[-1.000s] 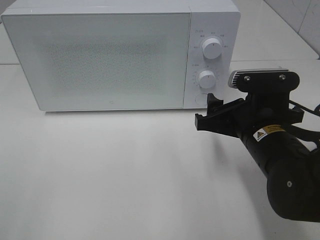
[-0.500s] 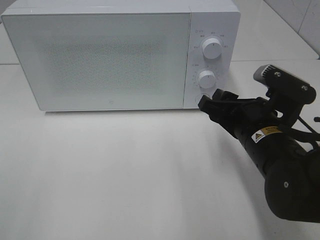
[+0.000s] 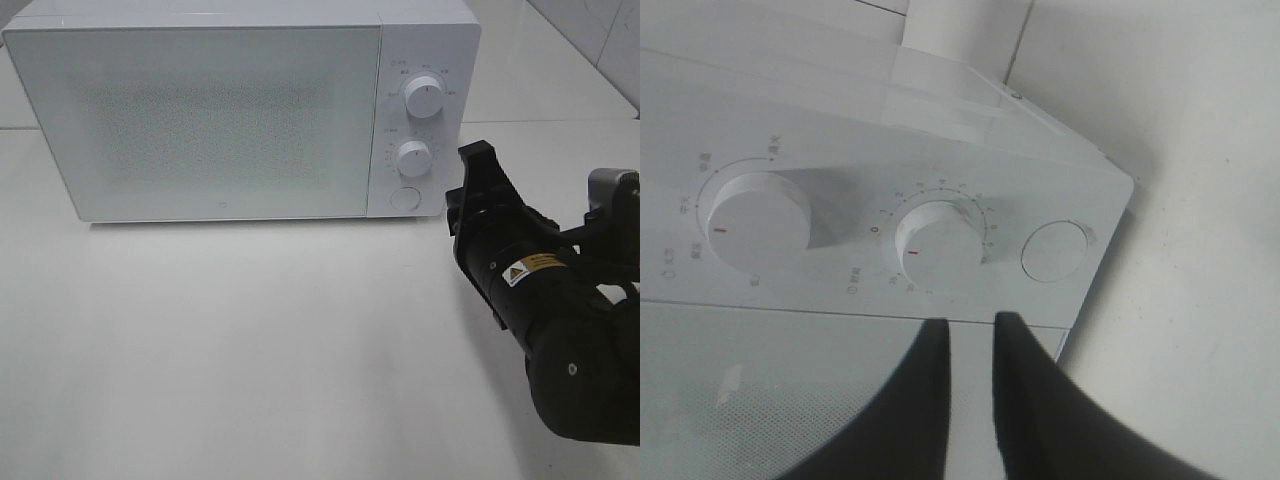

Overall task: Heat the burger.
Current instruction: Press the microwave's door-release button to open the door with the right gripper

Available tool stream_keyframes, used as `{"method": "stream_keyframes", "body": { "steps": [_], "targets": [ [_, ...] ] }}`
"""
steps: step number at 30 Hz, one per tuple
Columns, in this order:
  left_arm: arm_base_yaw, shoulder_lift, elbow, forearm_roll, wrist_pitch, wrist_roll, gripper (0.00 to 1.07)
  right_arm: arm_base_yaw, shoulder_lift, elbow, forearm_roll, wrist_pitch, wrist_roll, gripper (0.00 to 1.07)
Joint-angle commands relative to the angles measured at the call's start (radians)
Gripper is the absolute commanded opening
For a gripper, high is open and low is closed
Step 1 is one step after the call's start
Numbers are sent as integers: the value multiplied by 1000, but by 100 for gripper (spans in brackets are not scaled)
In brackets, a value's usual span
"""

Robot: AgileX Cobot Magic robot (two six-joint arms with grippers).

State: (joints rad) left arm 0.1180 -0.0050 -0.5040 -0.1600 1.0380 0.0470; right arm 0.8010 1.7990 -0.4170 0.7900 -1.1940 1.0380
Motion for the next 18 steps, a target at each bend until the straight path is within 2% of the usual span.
{"method": "stream_keyframes", "body": {
  "steps": [1,10,18],
  "targets": [
    [6,-7,1,-1,-7,0,98,3,-3,-5,5,73,153,0],
    [6,-7,1,-1,-7,0,98,0,2,-21,8,112,198,0],
    [6,-7,1,0,-7,0,98,-1,79,-73,4,124,250,0]
  ]
}}
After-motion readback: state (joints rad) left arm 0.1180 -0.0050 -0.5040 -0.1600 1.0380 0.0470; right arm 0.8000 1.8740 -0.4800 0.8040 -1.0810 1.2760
